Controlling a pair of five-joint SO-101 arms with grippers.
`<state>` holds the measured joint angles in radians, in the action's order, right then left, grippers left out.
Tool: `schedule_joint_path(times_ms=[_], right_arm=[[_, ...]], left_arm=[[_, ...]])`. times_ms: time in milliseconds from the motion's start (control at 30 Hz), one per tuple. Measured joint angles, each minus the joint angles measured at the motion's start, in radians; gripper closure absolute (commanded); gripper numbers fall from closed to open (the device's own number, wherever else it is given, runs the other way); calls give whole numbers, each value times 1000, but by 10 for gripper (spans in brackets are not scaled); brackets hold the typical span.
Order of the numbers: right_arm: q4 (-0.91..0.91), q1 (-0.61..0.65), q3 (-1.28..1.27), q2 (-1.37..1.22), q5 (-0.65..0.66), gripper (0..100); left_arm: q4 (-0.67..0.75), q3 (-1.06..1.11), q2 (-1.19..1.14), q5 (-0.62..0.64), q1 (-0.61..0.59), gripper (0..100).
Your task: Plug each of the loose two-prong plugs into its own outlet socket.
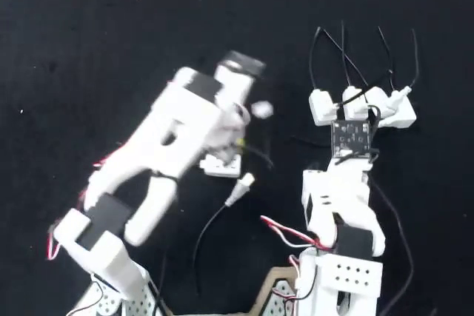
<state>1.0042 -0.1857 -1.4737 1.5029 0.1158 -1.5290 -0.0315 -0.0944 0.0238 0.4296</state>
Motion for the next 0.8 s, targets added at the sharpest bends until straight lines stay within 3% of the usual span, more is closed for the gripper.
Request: schedule_joint_path(times_ms=[167, 367, 533, 800], right_arm=[[-28, 71, -2, 8, 0, 723], [-28, 394, -2, -54, -8, 723], [-28, 649, -2, -89, -167, 723], [-157, 744, -31, -98, -321, 724]], left_arm=[[-77, -14, 0, -34, -189, 816], [-92, 34, 95, -40, -374, 816], [71, 288, 299, -12, -468, 816], [391, 733, 601, 101, -529, 816]])
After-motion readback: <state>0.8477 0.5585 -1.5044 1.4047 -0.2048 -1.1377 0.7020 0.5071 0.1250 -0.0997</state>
